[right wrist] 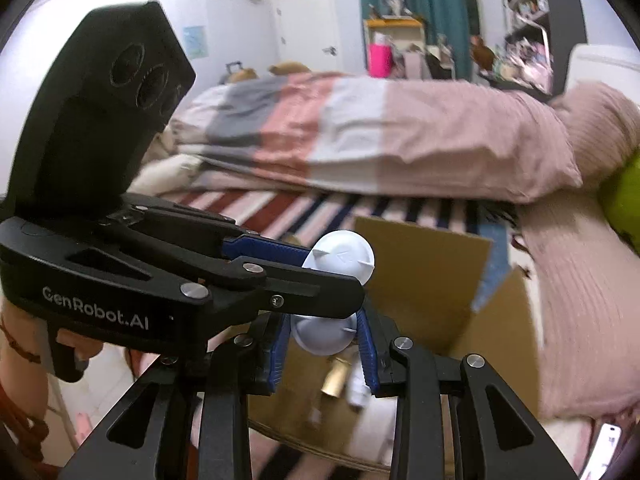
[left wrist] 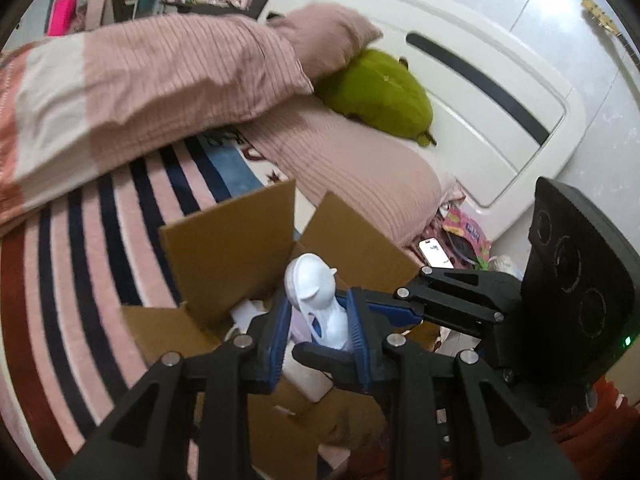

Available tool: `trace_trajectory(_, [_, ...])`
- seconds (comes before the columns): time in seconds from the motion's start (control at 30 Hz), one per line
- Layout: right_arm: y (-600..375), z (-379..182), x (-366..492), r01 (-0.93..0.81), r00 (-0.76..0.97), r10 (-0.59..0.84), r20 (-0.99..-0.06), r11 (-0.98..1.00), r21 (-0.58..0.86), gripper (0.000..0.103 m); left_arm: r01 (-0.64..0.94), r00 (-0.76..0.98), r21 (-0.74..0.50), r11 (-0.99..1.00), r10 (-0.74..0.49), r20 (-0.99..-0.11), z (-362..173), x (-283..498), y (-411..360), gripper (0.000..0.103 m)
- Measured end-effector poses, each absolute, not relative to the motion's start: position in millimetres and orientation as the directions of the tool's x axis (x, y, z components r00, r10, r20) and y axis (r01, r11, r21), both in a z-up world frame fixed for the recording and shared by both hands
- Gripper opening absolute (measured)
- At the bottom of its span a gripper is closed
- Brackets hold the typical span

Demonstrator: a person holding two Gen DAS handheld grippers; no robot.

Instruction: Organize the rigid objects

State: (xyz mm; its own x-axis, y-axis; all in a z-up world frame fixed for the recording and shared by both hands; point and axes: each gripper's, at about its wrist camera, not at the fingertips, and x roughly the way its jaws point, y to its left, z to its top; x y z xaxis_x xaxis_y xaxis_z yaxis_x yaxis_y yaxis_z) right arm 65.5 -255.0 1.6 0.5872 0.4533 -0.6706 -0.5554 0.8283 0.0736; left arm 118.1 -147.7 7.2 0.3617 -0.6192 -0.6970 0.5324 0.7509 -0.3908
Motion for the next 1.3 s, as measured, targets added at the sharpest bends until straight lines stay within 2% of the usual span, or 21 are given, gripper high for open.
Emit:
trace_trajectory(0.07, [-262,-4,72,-0.544,0.576,0.424,-0.699,0.837,0.06,0.026,0.529,0.352,-0.371,0.763,-0.595,-0.723,1,124,-158,0.033])
trace_trajectory(0.13, [-271,-8,73,-0.531,0.565,0.405,-0.719,0.845,0.059,0.027,0.524,0.366,-0.325,0.787,-0.553,-0.749,-3,126,-165,0.059])
trace_trajectory(0.2, [-276,-12,75,-0.525,0.554,0.393,-0.734,0.849,0.059,0.027,0.525,0.374,-0.3,0.796,-0.533,-0.759,-5,125,-167,0.062])
trace_trajectory(0.3, [-278,-16,77,-0.53,0.554,0.379,-0.741,0.847,0.037,0.045,0.523,0.39,-0.268,0.809,-0.506,-0.769,-6,122,-165,0.071])
trace_trajectory(0.33, [-278,-16,76,-0.528,0.559,0.378,-0.738,0.848,0.035,0.05,0.522,0.402,-0.254,0.814,-0.497,-0.769,-6,120,-164,0.072])
trace_trajectory(0.43, [-278,-13,73,-0.536,0.558,0.384,-0.736,0.843,0.034,0.053,0.515,0.426,-0.24,0.823,-0.489,-0.761,-1,114,-156,0.073])
trace_trajectory(0.47, [-278,-12,72,-0.538,0.561,0.386,-0.733,0.842,0.031,0.056,0.51,0.438,-0.235,0.828,-0.485,-0.757,1,112,-153,0.073])
trace_trajectory(0.57, [-274,-5,68,-0.552,0.574,0.391,-0.72,0.834,0.014,0.067,0.488,0.493,-0.215,0.846,-0.47,-0.732,13,101,-139,0.079])
trace_trajectory(0.6, [-272,-3,67,-0.558,0.577,0.395,-0.715,0.83,0.008,0.069,0.479,0.511,-0.21,0.852,-0.465,-0.723,16,97,-135,0.084])
trace_trajectory(0.7, [-268,5,64,-0.582,0.582,0.42,-0.696,0.813,0.005,0.077,0.441,0.578,-0.183,0.879,-0.434,-0.691,30,84,-118,0.085])
trace_trajectory(0.93, [-253,29,46,-0.647,0.616,0.496,-0.613,0.762,-0.034,0.095,0.242,0.746,-0.132,0.961,-0.272,-0.608,50,52,-68,0.088])
trace_trajectory(1.07, [-249,37,41,-0.67,0.622,0.523,-0.583,0.74,-0.051,0.097,0.144,0.801,-0.125,0.982,-0.19,-0.568,50,37,-43,0.088])
trace_trajectory(1.3, [-245,39,30,-0.697,0.616,0.562,-0.552,0.716,-0.048,0.097,0.06,0.818,-0.132,0.989,-0.125,-0.561,42,23,-18,0.088])
